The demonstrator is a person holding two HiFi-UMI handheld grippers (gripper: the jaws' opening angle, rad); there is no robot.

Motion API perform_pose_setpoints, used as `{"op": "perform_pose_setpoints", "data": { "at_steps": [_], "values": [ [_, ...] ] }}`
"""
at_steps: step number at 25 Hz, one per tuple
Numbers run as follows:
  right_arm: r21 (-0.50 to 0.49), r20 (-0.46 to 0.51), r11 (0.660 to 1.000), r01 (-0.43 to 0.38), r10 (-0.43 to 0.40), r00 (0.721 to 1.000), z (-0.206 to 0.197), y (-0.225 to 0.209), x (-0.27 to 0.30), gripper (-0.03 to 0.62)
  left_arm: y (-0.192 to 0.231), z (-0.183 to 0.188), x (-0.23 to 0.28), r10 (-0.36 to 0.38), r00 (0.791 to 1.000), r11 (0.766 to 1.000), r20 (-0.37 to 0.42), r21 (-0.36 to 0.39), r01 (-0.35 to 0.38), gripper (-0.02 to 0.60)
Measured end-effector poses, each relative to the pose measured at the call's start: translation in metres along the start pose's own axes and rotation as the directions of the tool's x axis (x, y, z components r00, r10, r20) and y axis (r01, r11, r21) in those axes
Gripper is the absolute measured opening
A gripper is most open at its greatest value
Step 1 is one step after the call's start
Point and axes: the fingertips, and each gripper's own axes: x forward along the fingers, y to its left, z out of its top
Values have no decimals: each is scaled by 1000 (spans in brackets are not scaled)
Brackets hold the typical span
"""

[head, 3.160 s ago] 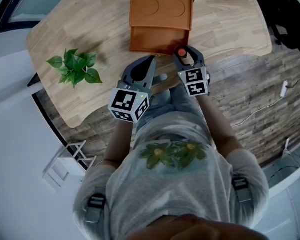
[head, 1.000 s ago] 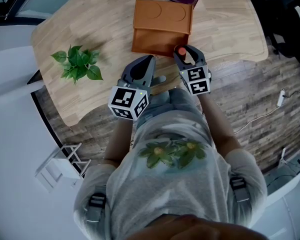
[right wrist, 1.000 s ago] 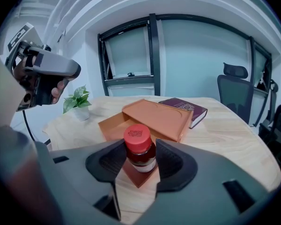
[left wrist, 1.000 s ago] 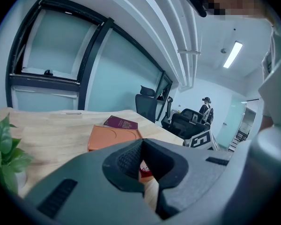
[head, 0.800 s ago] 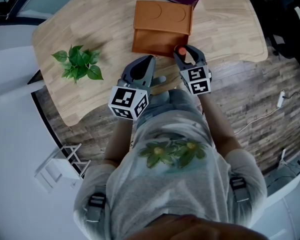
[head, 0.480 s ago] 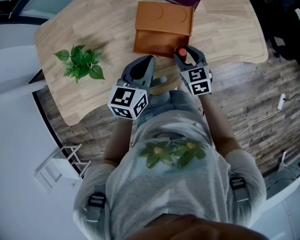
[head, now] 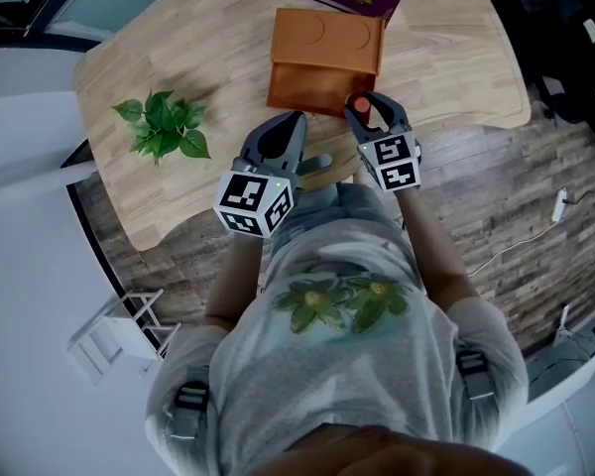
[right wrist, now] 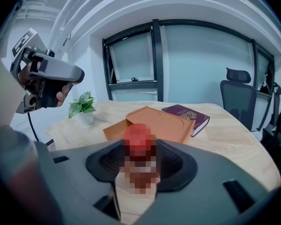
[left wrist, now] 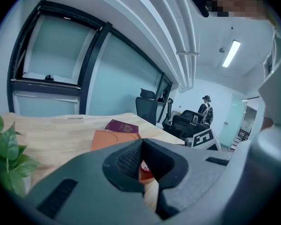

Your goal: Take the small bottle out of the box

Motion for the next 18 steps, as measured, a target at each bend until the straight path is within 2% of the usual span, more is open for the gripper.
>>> {"op": "perform_pose_setpoints", "data": {
  "at_steps": [18],
  "values": [
    [-19,47,999,-39,40,998,19,4,-19,187,-12,6,-6,-10,1000,1000,9,25,10,8]
  ]
}}
